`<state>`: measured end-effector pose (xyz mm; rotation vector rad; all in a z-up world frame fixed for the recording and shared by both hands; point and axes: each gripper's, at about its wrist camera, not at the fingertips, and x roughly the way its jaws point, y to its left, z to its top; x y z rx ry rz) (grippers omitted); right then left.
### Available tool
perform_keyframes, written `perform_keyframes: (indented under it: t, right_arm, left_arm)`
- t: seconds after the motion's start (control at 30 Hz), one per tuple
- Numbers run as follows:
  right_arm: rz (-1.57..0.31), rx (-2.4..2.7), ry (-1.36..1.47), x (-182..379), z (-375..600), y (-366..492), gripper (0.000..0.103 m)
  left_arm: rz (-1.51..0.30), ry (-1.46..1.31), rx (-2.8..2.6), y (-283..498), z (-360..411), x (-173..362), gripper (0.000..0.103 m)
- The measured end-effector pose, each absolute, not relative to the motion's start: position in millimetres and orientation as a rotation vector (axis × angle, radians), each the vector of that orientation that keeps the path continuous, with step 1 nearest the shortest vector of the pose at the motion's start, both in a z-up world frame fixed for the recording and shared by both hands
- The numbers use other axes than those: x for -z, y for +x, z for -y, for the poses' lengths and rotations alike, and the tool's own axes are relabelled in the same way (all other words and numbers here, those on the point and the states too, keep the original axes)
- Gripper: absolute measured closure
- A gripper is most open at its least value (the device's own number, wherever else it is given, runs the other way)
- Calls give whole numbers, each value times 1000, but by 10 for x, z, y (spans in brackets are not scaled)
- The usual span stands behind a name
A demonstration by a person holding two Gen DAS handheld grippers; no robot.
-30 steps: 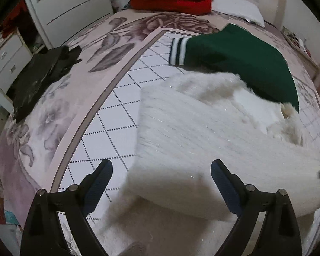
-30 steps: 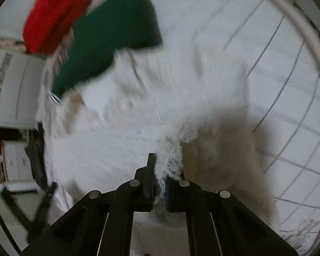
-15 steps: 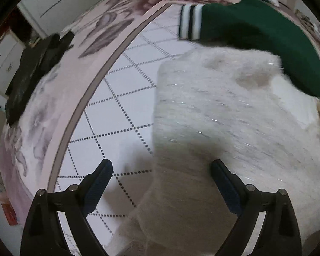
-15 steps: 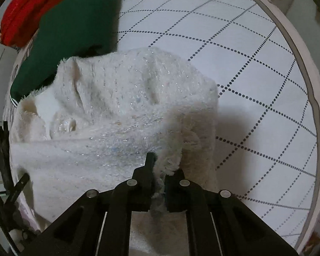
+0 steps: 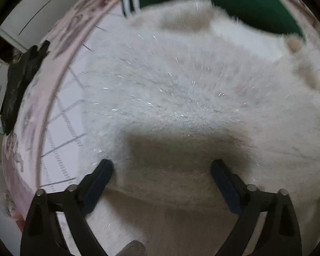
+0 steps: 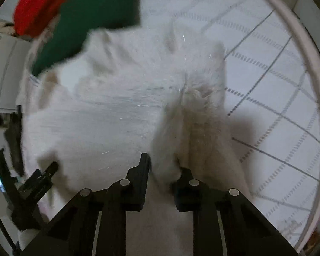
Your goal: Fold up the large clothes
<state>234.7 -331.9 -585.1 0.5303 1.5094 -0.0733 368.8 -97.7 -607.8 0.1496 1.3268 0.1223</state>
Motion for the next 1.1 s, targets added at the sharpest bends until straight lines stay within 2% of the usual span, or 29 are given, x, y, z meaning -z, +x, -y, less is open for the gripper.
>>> perform_keyframes:
  t: [0.1,0.2,0.27,0.33,0.4,0.5,0.63,0.67,0.7,0.73,0.8,0.87,0.9,0.97,1.0,1.07,1.1]
  right_arm:
    - [-1514,78,552,5937,3370,2464,92]
    - [-1520,79,654,5635,3580,2378,88]
    - [-1495,134,630,5356,3813,2187,59]
    - [-1519,191,512,5216,4000,1949,50]
    - [-1590,199,410,5298,4068,1795,50]
    - [-1664,98,332,5572,4015,1758,50]
    - [-1677,-67,81,5892,3712,1996,52]
    - [-1666,-69,86,5909,3714,2031,62]
    - [-1636,-63,153,5905,3784,2079,70]
    - [-1604,-31,271,5898,3941,2105,85]
    - [-1557,44,617,6002,4360,2033,86]
    - [-1522,123,947,6276,4726,1831,91]
    - [-1500,130,1043,6365,4807,1761,91]
    - [-1518,113,958,6279,4769,1805,91]
    - [-1550,112,865,6187,4706,1840,88]
    - [-1613,133,615,5941,4503,1875,56]
    - [-1615,142,511,5818,4424,1852,49]
  left_arm:
    - [-1293,170,-121,3683,1013,6025,0]
    - [-1288,176,-126,3604,1006,5812,0]
    - [-1263,150,-125,3484,1024,5590,0]
    - [-1248,145,-119,3401,1099,5465,0]
    - [-1242,144,-102,3334,1240,5425,0]
    - [-1266,189,-67,3285,1569,5579,0]
    - [-1291,238,-61,3310,1868,5859,0]
    - [-1298,253,-65,3337,1902,5925,0]
    - [-1308,251,-64,3368,1907,5989,0]
    - [-1309,238,-58,3385,1891,6009,0]
    - [-1300,218,-32,3384,1884,6017,0]
    - [-1301,181,6,3371,1874,6030,0]
    - [-1302,172,8,3370,1877,6032,0]
    - [-1297,177,-1,3365,1895,6007,0]
    - [-1298,178,-6,3359,1903,5976,0]
    - [-1292,170,-13,3326,1891,5872,0]
    - [-1287,165,-10,3310,1860,5805,0]
